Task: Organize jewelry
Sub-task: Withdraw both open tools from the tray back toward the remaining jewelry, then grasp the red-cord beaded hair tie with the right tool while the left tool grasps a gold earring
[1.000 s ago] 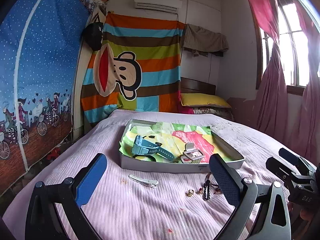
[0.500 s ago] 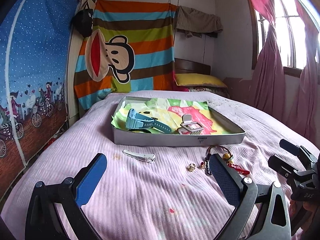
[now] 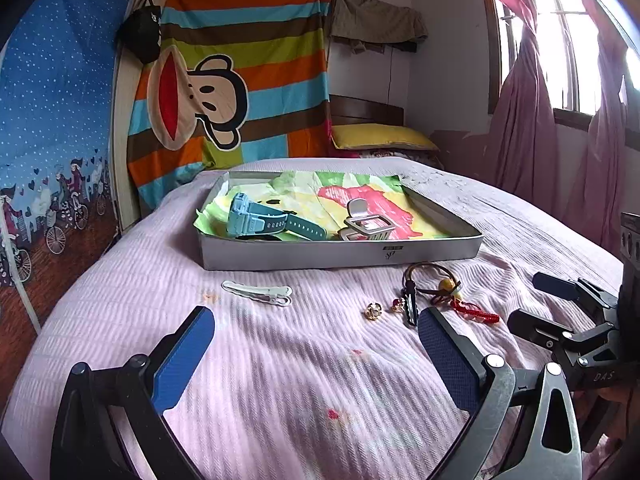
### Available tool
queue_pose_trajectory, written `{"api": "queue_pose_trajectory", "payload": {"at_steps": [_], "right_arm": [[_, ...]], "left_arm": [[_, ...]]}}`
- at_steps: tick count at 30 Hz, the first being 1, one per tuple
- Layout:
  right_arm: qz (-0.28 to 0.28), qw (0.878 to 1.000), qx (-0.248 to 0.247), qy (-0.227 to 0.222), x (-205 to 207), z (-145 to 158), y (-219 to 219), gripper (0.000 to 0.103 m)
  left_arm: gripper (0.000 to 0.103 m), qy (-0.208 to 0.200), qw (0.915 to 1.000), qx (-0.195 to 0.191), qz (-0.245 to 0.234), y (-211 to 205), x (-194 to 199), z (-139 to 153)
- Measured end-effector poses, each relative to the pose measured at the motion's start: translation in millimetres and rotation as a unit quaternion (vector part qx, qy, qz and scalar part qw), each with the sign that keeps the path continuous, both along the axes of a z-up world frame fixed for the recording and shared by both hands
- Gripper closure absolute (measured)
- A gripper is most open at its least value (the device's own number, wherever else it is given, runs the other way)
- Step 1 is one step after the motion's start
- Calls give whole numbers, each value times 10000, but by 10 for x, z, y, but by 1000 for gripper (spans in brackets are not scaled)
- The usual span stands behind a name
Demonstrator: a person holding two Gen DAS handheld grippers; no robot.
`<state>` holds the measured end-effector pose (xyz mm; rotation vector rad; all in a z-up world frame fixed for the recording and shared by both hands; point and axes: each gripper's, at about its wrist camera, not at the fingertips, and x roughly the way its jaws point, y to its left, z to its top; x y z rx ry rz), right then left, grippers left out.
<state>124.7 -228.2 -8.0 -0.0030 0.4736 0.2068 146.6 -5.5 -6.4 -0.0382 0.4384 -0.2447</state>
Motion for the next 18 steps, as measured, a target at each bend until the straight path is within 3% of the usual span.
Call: {"api": "queue_pose_trajectory", "payload": {"at_steps": [4, 7, 10, 18], "right_arm": [[83, 9997, 91, 215, 123, -52, 1, 24], [116, 9993, 149, 318, 191, -87, -5, 28], [178, 9991, 81, 366, 228, -108, 37, 29], [353, 9979, -70, 532, 324, -150, 152, 54]], "left_arm": [[19, 223, 9996, -6, -186, -27, 80, -27], [28, 375, 9987, -7, -345, -67, 144, -45], [32, 523, 9972, 10, -535, -124, 204, -64], [44, 1045, 9916, 3, -759, -186, 379, -140]]}}
